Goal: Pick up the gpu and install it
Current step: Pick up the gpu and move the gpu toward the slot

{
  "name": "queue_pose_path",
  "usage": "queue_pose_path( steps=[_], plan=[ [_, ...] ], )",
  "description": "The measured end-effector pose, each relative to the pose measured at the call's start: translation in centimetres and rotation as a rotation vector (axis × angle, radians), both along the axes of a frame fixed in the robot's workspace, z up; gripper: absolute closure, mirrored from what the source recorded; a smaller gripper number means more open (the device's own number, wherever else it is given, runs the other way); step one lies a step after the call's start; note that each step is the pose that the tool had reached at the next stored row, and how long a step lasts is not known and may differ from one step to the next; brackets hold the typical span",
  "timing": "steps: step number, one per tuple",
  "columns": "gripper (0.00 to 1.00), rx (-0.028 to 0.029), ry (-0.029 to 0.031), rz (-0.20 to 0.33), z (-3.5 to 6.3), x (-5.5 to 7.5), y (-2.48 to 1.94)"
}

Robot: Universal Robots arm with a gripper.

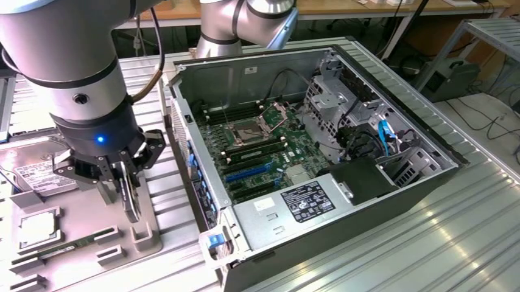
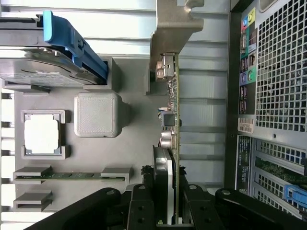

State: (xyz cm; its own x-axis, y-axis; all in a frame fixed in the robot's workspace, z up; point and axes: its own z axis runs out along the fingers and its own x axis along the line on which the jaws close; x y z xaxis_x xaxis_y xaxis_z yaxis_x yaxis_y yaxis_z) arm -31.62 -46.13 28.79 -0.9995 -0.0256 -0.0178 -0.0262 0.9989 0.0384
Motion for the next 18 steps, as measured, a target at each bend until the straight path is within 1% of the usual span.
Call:
queue_pose_path(
  steps=[11,18],
  plan=[
    [0.72,0.0,0.0,0.0,0.91,0.0,0.0],
    [0.72,0.0,0.0001,0.0,1.79,0.0,0.0]
  ],
)
